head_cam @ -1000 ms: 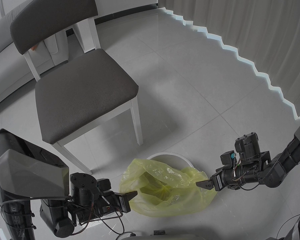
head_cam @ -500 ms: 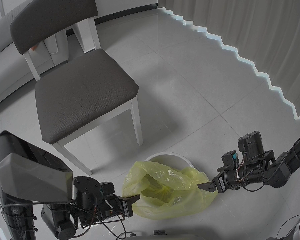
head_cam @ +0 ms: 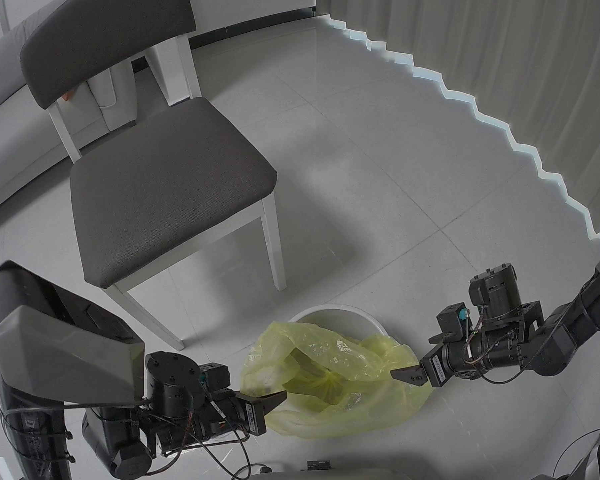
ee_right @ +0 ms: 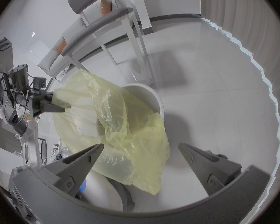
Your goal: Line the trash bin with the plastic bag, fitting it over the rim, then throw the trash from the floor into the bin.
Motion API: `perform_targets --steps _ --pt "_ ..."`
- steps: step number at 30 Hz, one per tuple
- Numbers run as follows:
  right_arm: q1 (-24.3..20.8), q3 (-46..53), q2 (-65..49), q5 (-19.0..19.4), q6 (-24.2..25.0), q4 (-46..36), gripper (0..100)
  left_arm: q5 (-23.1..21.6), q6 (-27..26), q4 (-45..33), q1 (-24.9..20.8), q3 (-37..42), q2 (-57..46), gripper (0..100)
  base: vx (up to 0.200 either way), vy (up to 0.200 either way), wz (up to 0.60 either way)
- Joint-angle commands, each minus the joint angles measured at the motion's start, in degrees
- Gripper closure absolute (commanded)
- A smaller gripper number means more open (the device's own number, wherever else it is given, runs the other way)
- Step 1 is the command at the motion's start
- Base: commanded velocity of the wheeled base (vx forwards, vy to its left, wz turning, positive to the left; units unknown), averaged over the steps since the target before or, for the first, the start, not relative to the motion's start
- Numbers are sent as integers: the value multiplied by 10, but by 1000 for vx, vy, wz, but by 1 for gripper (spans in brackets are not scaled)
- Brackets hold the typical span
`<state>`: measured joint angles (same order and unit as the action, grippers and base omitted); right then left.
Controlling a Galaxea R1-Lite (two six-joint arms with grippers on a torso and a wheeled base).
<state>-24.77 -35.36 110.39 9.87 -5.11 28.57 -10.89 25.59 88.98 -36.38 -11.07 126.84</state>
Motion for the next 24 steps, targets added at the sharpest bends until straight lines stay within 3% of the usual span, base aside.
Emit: perform_targets --steps 1,9,16,24 --pt "-18 -21 -16 0 0 -3 0 0 0 10 0 2 2 0 0 0 0" --pt "-103 -103 25 -3 -22 -7 0 1 -3 10 -1 12 -6 0 0 0 0" --pt "-111 -153 97 0 -108 -7 0 2 -3 10 -1 10 -12 0 0 0 0" --pt "-121 -205 157 0 -135 -8 0 1 -4 10 -1 7 -11 0 0 0 0"
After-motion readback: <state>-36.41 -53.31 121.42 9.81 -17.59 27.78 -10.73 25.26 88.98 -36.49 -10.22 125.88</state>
